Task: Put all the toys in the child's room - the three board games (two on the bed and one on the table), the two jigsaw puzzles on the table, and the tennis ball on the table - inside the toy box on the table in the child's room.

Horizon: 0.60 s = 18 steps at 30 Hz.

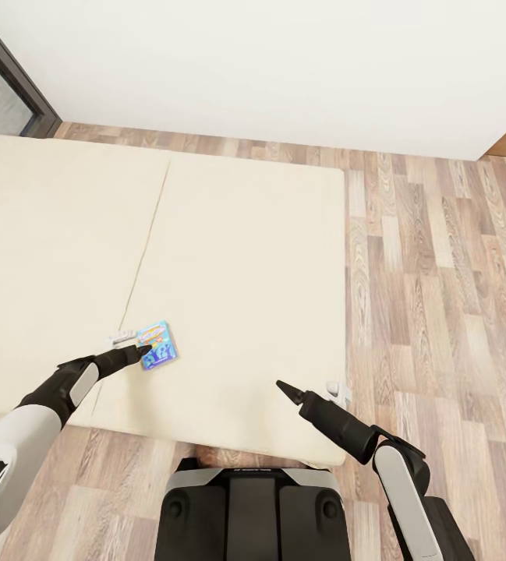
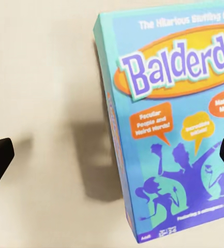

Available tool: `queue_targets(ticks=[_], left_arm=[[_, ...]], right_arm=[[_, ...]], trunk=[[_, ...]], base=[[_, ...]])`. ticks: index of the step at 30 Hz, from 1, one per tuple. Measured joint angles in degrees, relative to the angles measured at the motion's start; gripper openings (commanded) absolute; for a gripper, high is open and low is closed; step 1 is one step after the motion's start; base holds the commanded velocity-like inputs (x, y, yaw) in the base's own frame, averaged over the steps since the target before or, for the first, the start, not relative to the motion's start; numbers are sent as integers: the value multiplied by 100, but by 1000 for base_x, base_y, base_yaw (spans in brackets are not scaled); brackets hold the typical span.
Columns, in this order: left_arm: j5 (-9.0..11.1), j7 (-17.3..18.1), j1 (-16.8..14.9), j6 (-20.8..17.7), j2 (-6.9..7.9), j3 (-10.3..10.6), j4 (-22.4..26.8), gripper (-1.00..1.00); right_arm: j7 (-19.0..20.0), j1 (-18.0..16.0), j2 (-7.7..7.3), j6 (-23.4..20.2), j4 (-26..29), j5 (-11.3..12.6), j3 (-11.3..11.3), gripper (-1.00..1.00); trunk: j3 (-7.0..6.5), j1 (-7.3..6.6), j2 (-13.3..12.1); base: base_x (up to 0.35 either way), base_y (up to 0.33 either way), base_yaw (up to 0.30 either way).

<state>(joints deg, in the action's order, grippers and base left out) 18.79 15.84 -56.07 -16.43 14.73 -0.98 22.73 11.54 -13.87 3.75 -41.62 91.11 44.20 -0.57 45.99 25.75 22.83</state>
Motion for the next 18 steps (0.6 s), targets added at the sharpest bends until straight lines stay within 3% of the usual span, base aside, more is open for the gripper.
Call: queue_targets(ticks=[5, 18], left_arm=[[4, 10, -1, 4, 9, 7, 3, 100], [6, 31, -1, 6, 15, 11, 4, 100]], right_arm=[[-1, 0, -1, 11, 0, 1, -1, 100], [-7, 1, 3, 21, 0, 2, -3, 100]], trunk=[[0, 0, 0], [0, 0, 0]], base=[[0, 41, -116], [0, 118, -233]])
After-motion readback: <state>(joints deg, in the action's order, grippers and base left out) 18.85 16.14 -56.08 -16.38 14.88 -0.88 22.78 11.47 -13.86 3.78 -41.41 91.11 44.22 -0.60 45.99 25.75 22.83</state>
